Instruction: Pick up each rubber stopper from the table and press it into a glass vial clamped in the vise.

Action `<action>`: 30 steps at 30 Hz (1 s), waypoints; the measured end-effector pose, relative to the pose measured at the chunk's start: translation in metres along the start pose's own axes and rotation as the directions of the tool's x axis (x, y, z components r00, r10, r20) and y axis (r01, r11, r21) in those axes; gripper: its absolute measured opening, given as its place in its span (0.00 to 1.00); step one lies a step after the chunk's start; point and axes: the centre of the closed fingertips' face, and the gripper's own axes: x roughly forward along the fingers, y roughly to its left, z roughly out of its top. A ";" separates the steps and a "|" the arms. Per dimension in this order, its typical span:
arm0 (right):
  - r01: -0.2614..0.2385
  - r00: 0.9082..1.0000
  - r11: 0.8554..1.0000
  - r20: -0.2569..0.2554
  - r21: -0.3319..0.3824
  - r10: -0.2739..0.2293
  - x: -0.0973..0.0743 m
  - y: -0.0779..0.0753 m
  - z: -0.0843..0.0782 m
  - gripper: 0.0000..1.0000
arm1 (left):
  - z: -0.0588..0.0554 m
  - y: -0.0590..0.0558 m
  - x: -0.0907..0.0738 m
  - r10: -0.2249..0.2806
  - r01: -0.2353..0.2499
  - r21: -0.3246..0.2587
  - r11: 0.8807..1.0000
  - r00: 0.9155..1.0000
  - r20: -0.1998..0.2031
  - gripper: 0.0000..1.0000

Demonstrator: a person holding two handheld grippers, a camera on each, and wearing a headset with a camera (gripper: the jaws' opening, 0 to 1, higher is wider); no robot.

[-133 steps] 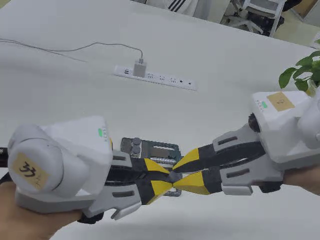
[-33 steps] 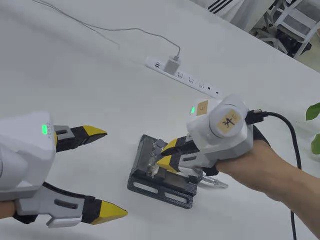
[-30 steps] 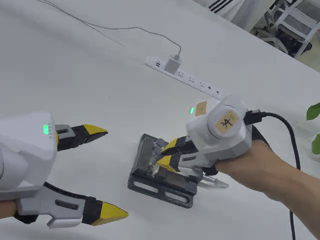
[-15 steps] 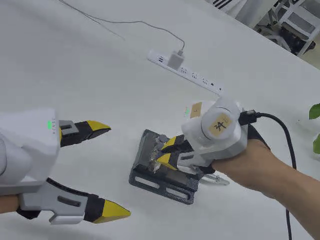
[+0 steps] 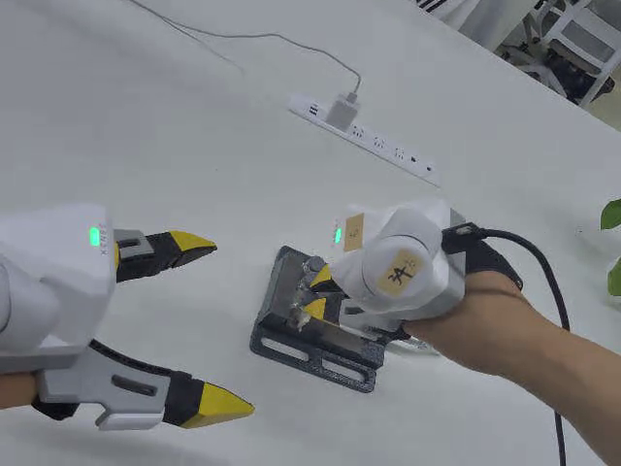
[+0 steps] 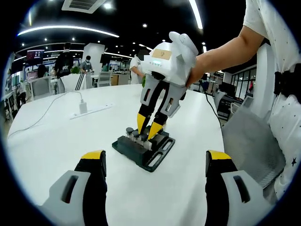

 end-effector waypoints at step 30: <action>0.024 0.997 0.998 0.072 0.061 -0.028 -0.008 -0.002 0.007 0.11 | 0.005 0.000 0.002 -0.004 0.004 -0.004 1.000 1.000 0.015 0.84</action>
